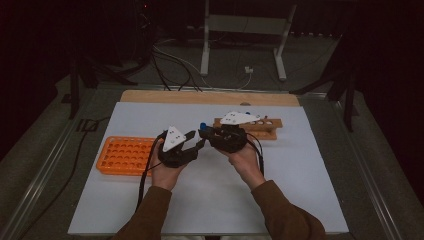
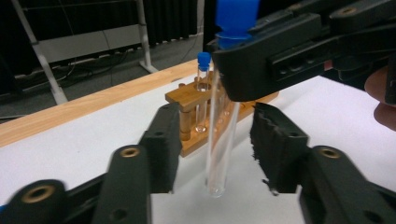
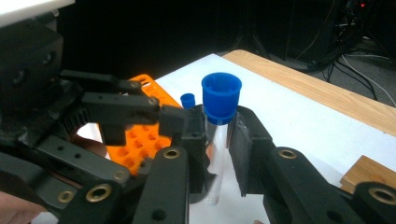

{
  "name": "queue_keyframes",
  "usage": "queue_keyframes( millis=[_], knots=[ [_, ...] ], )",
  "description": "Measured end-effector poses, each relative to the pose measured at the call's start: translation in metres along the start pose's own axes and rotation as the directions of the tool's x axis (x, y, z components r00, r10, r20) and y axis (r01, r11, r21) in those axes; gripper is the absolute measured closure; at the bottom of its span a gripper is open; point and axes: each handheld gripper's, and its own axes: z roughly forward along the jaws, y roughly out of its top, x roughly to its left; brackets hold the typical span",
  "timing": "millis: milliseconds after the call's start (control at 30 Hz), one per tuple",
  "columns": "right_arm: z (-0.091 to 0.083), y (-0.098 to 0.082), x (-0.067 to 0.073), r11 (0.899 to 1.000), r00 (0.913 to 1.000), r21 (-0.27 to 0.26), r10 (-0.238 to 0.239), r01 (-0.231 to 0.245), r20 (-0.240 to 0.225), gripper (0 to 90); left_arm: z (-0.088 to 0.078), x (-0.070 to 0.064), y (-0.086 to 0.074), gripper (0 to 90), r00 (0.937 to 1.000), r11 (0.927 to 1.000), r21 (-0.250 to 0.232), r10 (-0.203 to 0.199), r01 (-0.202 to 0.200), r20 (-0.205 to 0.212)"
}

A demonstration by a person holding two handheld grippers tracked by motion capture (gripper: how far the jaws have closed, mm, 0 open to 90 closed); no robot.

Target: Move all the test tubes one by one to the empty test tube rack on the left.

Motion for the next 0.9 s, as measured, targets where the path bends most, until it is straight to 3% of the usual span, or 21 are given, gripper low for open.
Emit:
queue_keyframes(
  millis=[400,533,733,900],
  knots=[
    [0.003,-0.001,0.003,1.0,0.9998,0.003,0.003,-0.003,-0.019,76.4,-0.001,0.0,0.0,77.1,0.9999,0.9999,-0.003,0.014,-0.014,-0.001],
    [0.003,-0.001,0.003,1.0,0.9996,0.004,0.007,-0.007,-0.027,76.0,-0.002,0.001,0.0,77.7,0.9998,0.9998,0.002,0.018,-0.019,0.003],
    [-0.001,-0.001,-0.001,1.0,0.9983,-0.014,0.017,-0.018,-0.056,57.2,-0.003,0.006,-0.001,78.1,0.9998,0.9999,0.014,0.0,0.001,-0.019],
    [-0.006,-0.003,-0.007,0.999,0.9985,-0.022,0.031,-0.032,-0.045,39.7,-0.008,0.014,-0.004,78.2,0.9991,0.9998,0.007,-0.02,0.021,-0.037]
  ],
)
